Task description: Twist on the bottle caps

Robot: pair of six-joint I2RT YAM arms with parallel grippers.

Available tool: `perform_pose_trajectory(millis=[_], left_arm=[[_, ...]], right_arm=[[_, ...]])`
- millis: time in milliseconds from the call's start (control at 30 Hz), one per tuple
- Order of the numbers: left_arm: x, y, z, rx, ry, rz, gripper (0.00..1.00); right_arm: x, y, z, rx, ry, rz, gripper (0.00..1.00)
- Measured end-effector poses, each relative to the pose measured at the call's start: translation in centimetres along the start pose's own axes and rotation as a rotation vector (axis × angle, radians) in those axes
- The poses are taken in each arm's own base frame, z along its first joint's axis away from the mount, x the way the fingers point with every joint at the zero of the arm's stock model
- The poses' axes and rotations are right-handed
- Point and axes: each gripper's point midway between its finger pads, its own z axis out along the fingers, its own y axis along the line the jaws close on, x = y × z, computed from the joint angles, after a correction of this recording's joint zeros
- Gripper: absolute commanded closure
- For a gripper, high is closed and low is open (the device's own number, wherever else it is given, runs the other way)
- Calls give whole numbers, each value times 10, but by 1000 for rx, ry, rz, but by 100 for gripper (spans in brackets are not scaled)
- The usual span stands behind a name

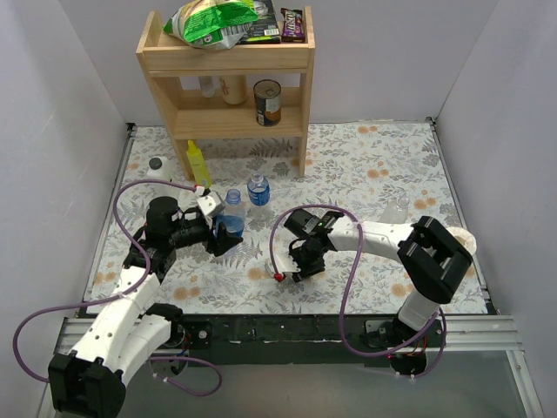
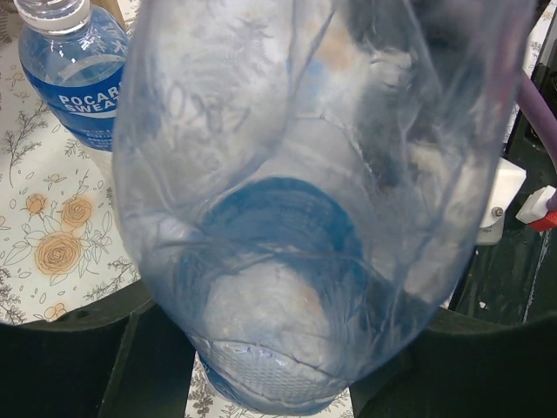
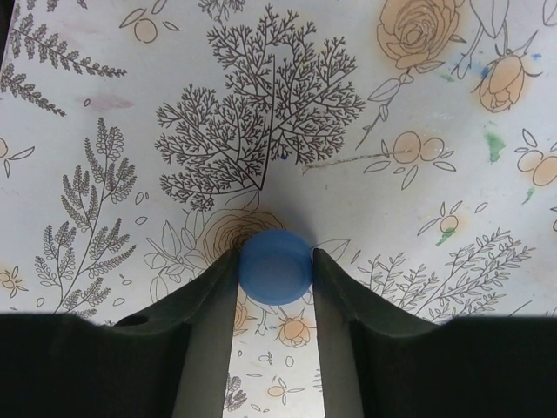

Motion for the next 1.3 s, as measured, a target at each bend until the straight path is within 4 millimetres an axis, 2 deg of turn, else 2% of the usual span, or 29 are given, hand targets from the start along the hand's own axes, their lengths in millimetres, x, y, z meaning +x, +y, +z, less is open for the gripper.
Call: perform_pose_trajectory(millis=[133, 233, 333, 433, 467, 533, 600, 700, 800, 933, 1100, 1300], left_arm=[[2, 0, 2, 8, 3, 1, 100], [10, -3, 4, 38, 10, 22, 100], [24, -8, 10, 91, 35, 36, 100], [39, -21, 21, 177, 76, 44, 100], [44, -25, 25, 204, 91, 49, 100], [55, -37, 32, 257, 122, 68, 100], [66, -48, 36, 300, 149, 87, 100], [77, -59, 38, 340, 174, 123, 100], [78, -58, 40, 337, 173, 159, 100], [79, -57, 41, 339, 174, 200, 100], [80, -60, 42, 351, 178, 233, 100], [79, -63, 43, 358, 174, 255, 100]], right_arm=[[0, -1, -3, 5, 10, 19, 66], [-6, -6, -19, -4, 2, 74, 67], [-29, -32, -62, 41, -57, 138, 67], [-65, -69, -130, 170, -162, 155, 66], [-77, -75, -154, 210, -195, 151, 66], [-99, -76, -196, 261, -250, 133, 65], [-119, -72, -229, 297, -297, 114, 63], [-137, -59, -254, 318, -336, 76, 63], [-142, -41, -250, 270, -327, 62, 63], [-154, -28, -229, 183, -307, 15, 63], [-165, -25, -207, 127, -274, -24, 63], [-166, -29, -201, 134, -257, -56, 63]])
